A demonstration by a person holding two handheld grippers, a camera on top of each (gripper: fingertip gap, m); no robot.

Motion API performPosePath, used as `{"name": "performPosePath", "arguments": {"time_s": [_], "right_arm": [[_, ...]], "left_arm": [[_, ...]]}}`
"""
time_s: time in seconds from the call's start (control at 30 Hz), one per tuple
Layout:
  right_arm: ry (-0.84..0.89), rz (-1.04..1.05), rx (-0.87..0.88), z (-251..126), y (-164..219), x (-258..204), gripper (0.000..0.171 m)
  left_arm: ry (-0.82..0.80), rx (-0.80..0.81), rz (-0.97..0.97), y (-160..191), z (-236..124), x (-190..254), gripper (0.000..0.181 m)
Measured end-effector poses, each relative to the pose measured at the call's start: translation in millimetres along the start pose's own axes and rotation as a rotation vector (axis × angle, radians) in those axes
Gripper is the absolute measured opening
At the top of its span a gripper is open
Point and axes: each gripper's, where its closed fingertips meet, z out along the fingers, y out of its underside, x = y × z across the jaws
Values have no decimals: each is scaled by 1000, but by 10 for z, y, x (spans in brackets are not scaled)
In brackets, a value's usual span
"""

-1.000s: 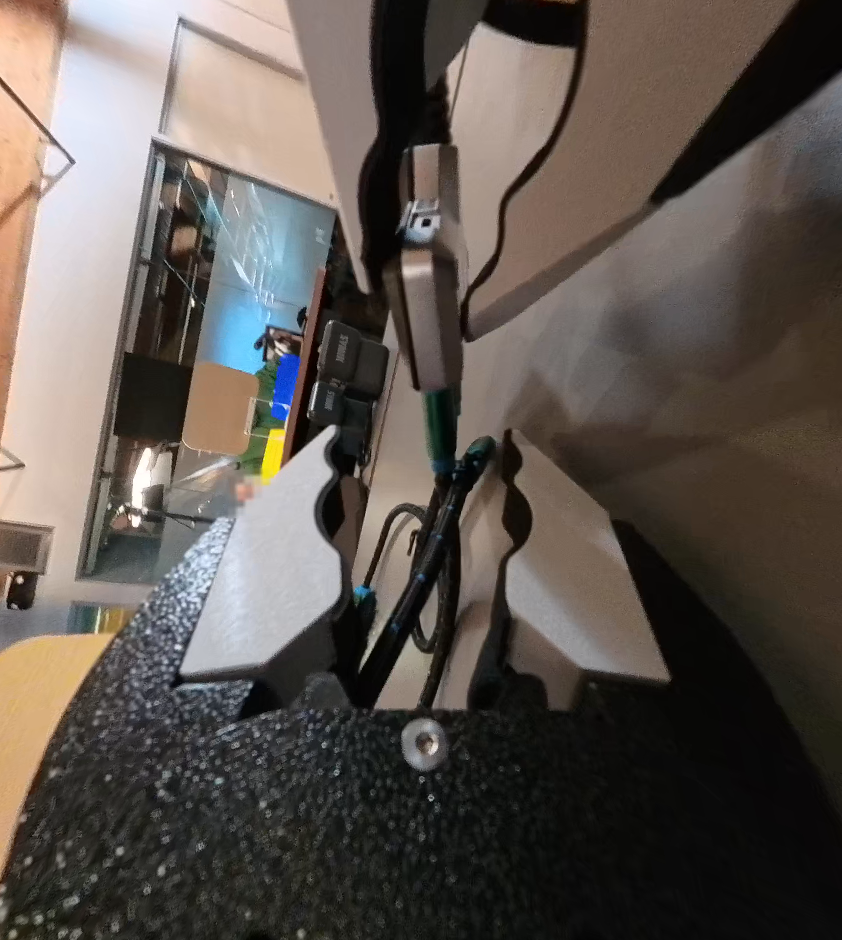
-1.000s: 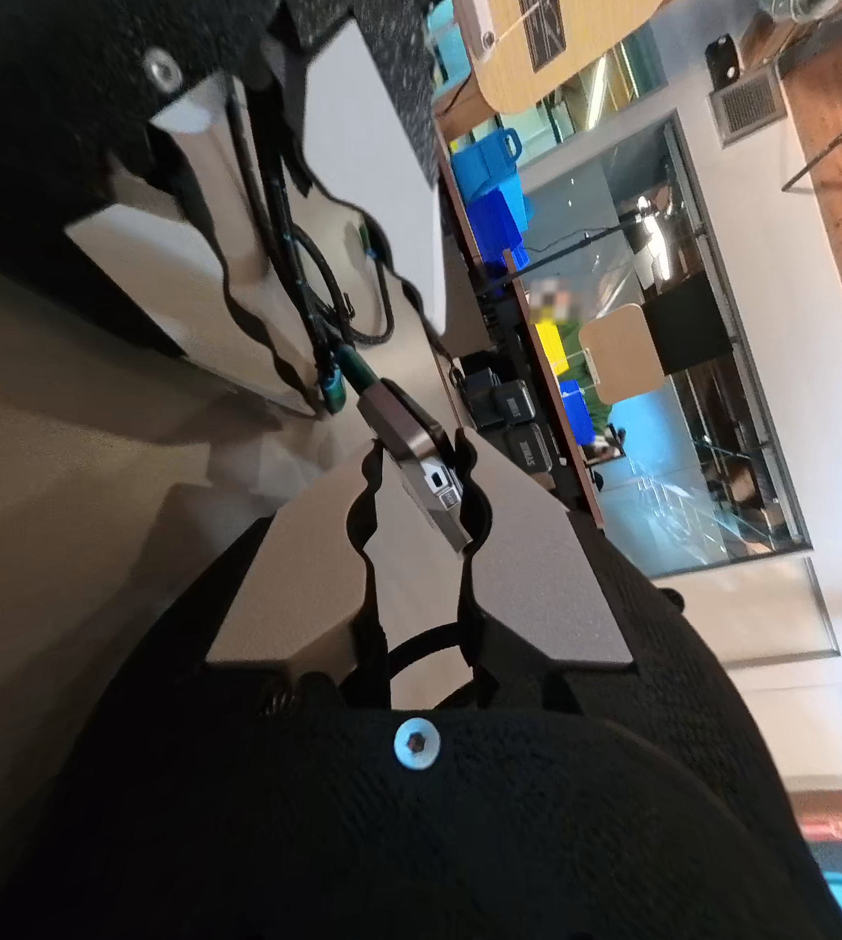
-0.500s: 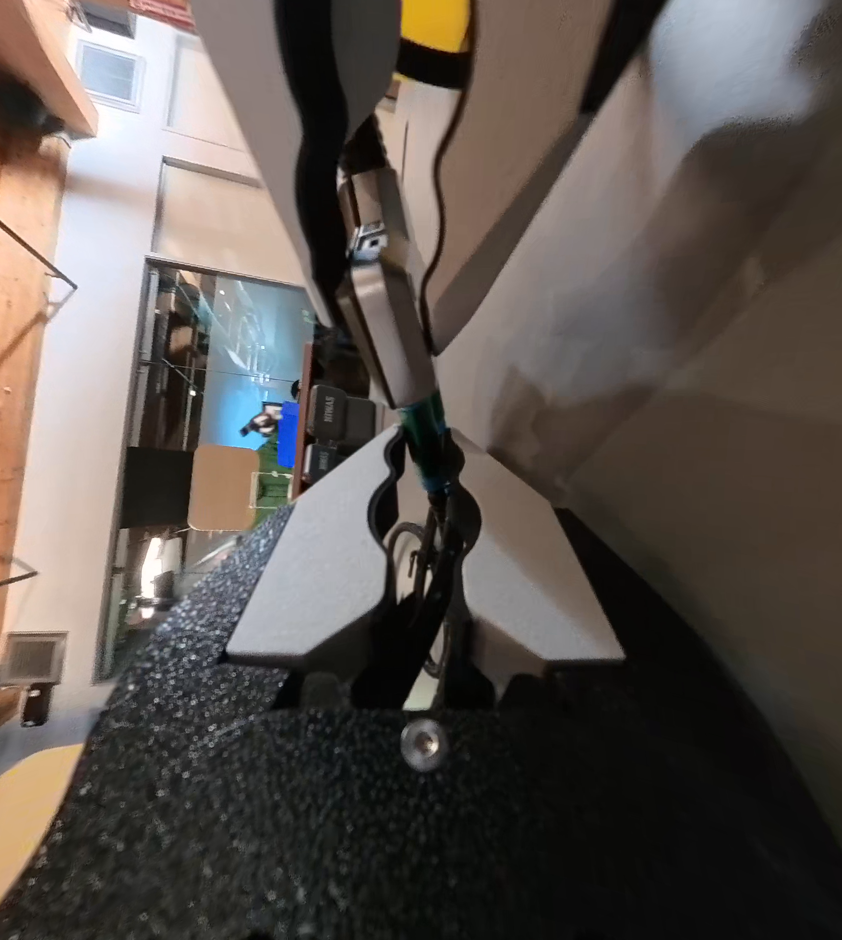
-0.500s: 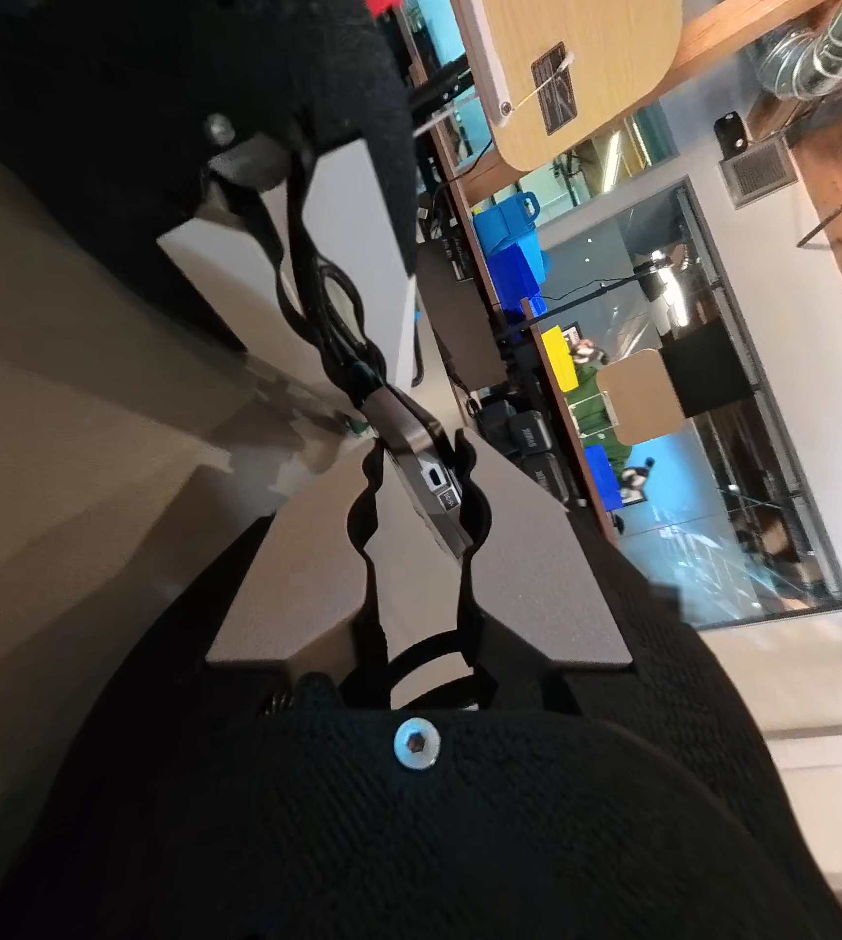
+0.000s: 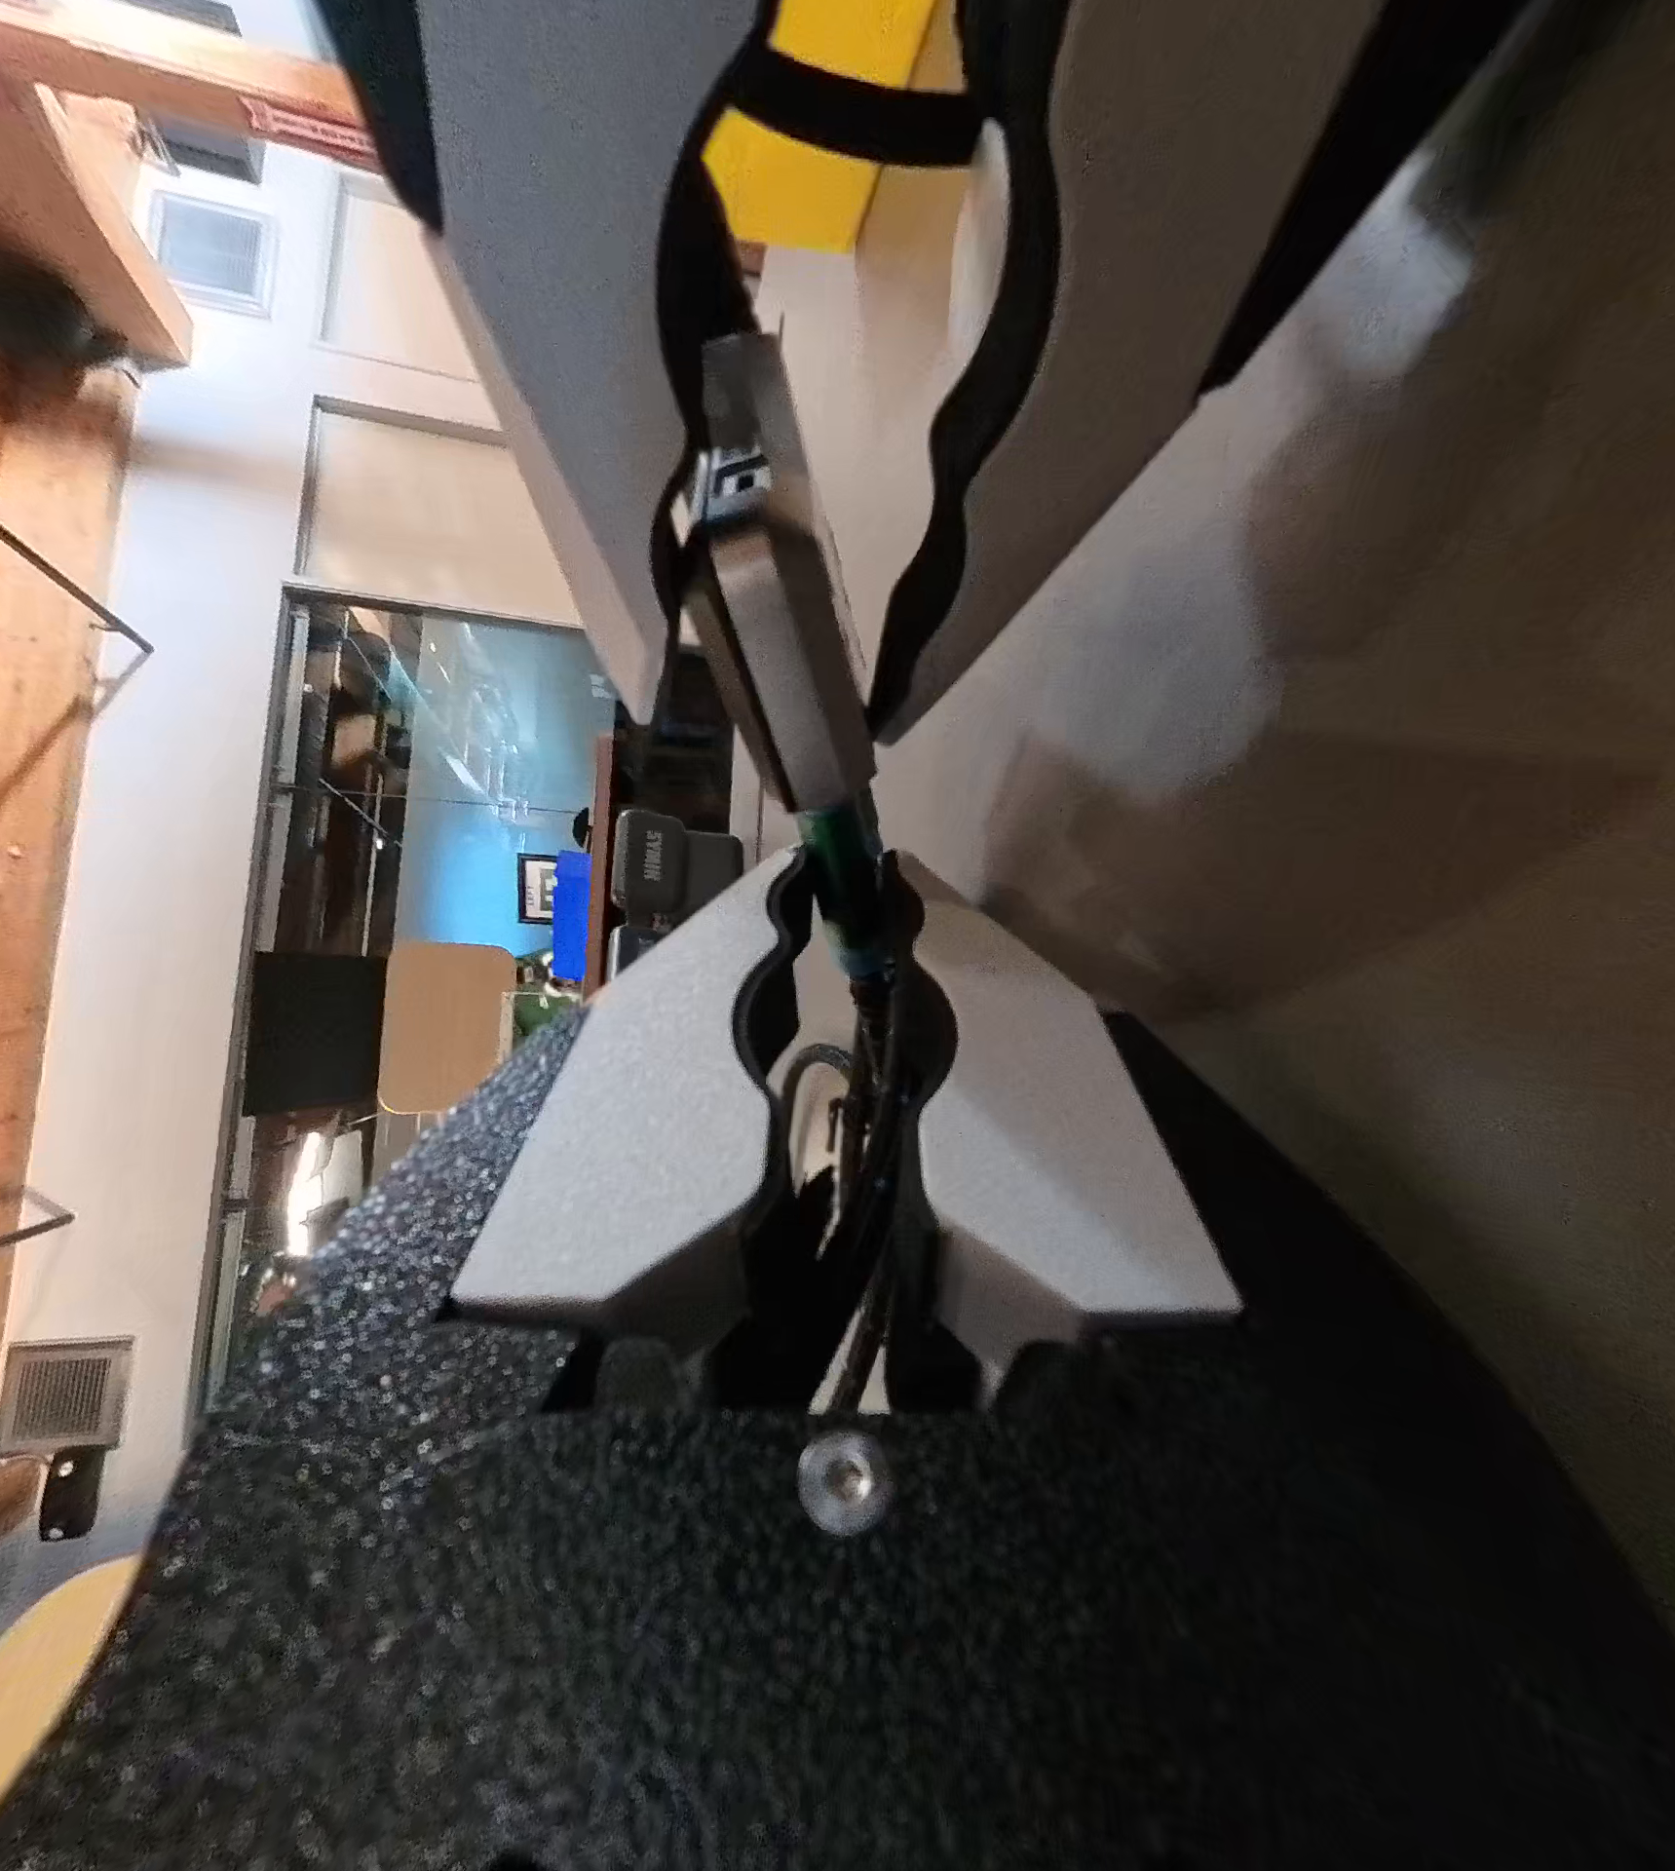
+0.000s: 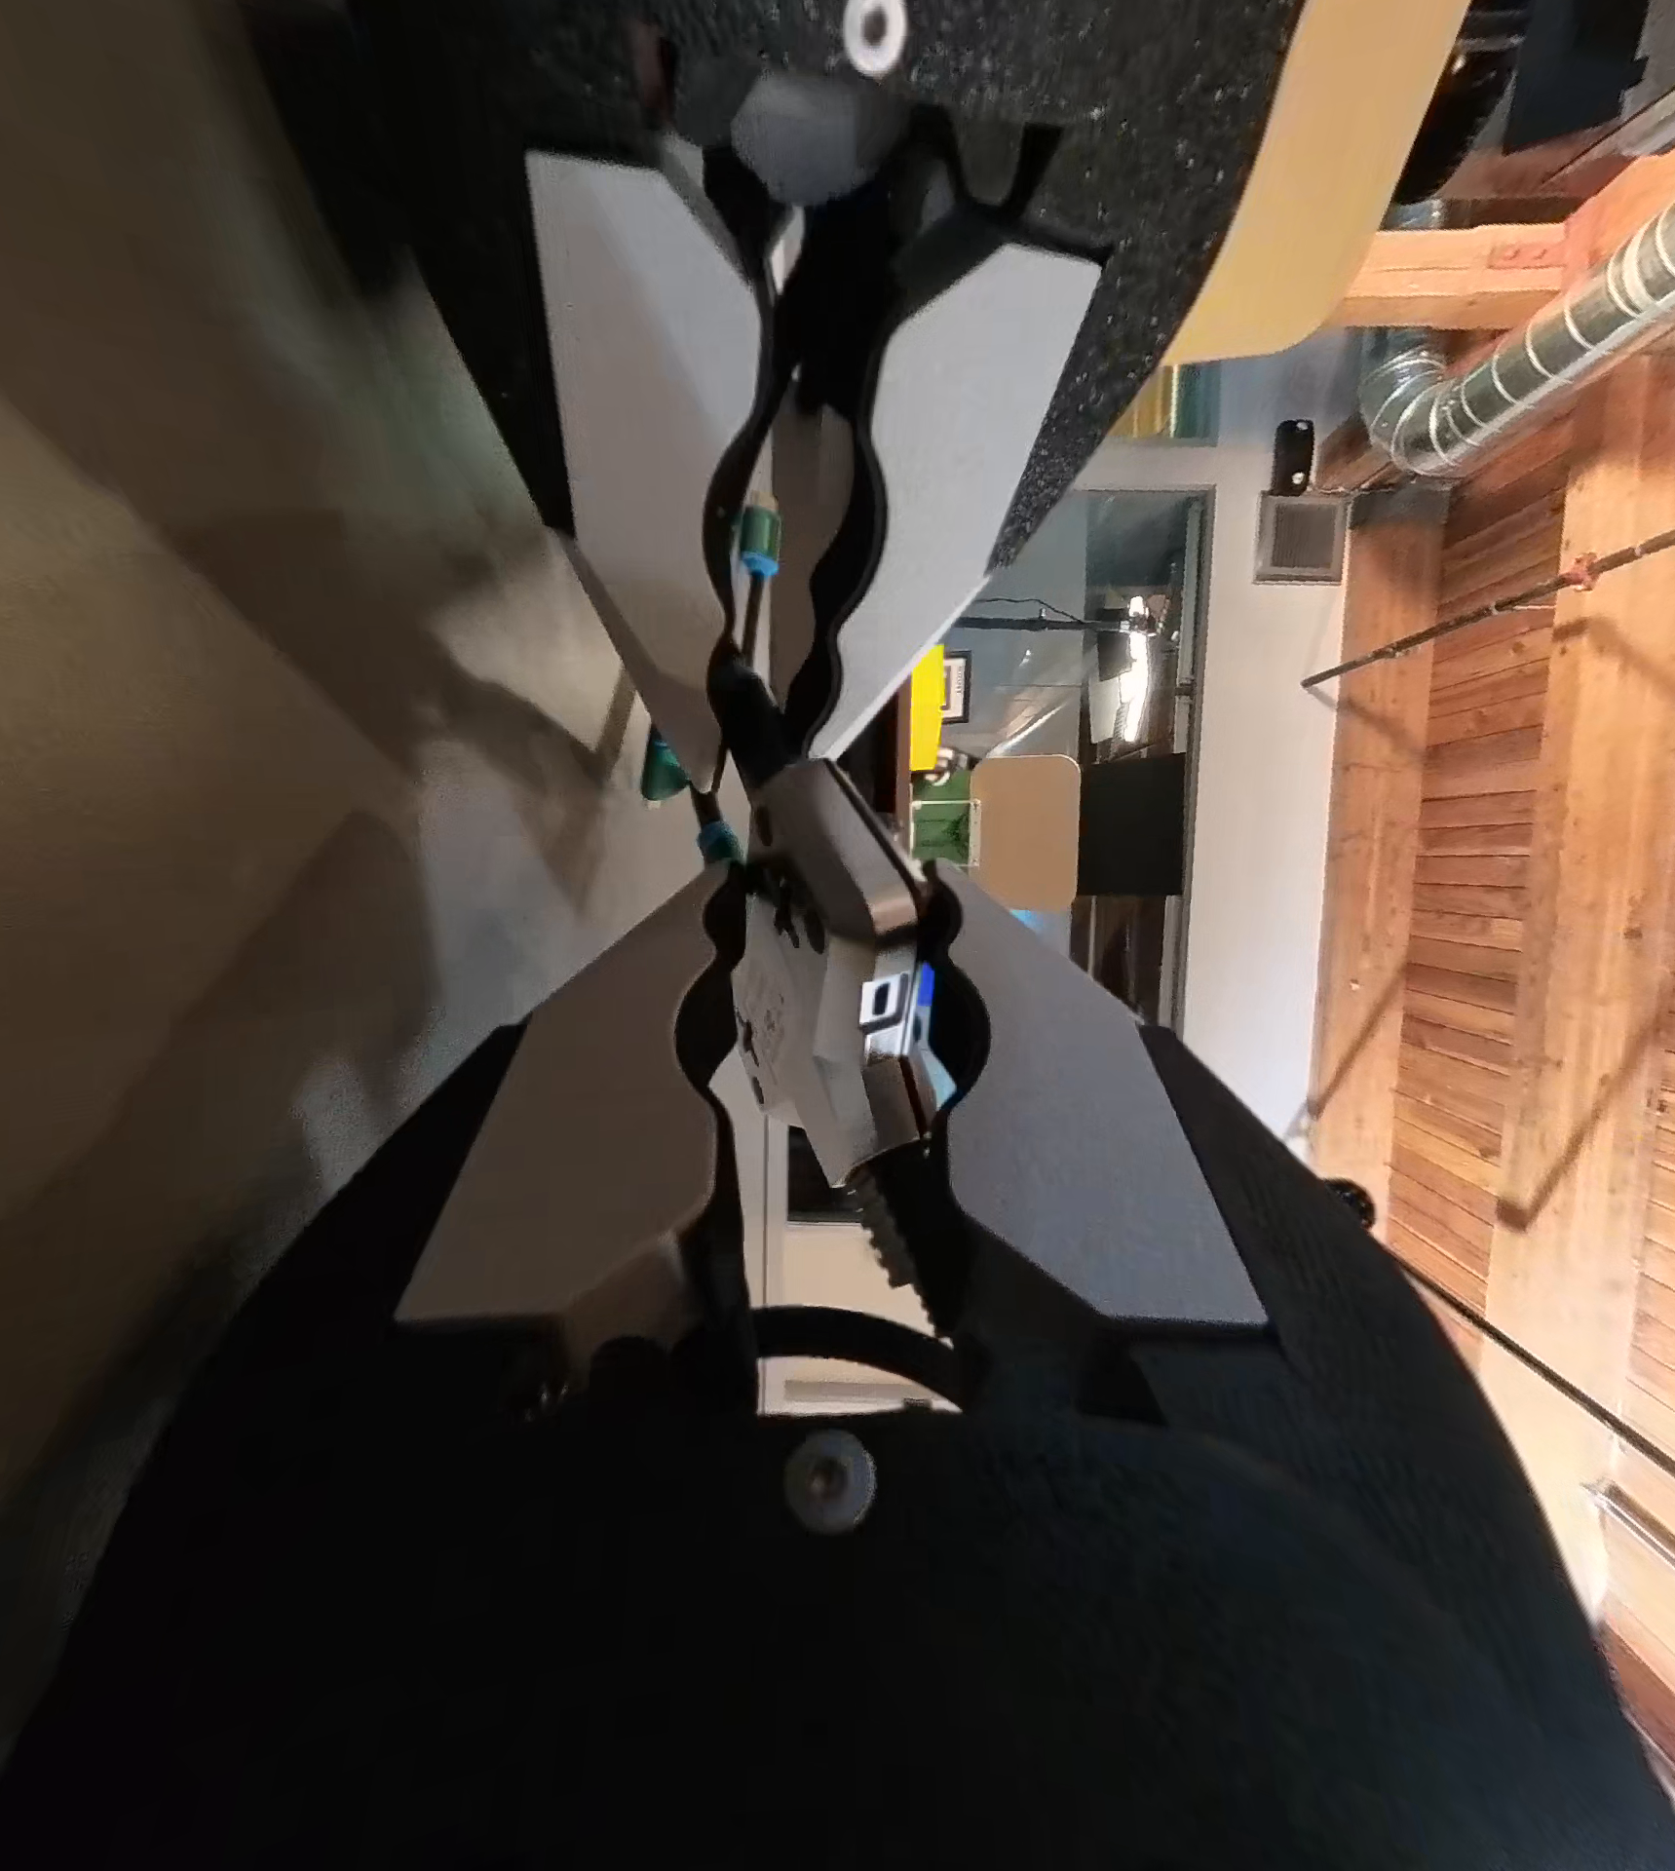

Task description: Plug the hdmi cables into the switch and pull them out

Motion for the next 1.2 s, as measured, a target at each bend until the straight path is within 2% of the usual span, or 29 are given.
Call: {"name": "performPosePath", "arguments": {"time_s": [0.2,0.63,0.83,1.2], "right_arm": [[-85,52,39,-99,-47,-85,22],[-171,223,56,-154,-22,-199,21],[-211,329,141,-189,-68,-197,21],[-240,346,251,-283,-189,-194,21]], "left_arm": [[-8,47,37,-16,-70,44,11],[36,32,14,-18,-62,122,10],[85,109,-71,-60,-155,132,10],[106,195,-36,-121,-320,152,10]]}}
